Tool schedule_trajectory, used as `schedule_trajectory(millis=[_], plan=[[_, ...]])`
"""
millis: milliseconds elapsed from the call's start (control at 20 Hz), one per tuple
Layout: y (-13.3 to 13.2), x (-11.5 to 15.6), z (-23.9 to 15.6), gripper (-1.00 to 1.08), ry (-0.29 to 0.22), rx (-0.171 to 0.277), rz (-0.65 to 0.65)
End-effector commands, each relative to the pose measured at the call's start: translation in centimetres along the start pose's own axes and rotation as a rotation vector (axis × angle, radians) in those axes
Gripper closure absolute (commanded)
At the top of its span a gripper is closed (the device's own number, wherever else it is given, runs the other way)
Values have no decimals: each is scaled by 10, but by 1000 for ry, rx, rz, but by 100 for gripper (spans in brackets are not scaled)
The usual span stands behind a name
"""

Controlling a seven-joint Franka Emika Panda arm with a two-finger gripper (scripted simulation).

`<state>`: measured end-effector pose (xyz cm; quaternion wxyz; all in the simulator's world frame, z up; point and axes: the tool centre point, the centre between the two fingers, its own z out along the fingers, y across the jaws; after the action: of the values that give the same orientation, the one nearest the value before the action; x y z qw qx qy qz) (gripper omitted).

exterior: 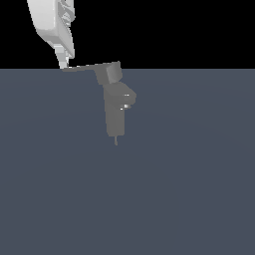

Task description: Turn on the faucet by rotating a designated handle.

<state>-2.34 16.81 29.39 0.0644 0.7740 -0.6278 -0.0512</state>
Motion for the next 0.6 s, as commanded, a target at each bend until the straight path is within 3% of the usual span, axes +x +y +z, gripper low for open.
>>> schedule_trajectory(millis=[0, 100, 150, 550], plan=[[12, 1, 13, 108, 0, -32, 1], [15, 1, 13, 108, 0, -32, 2], [7, 2, -1, 108, 1, 2, 4], [28, 20, 2, 108, 0, -7, 3]])
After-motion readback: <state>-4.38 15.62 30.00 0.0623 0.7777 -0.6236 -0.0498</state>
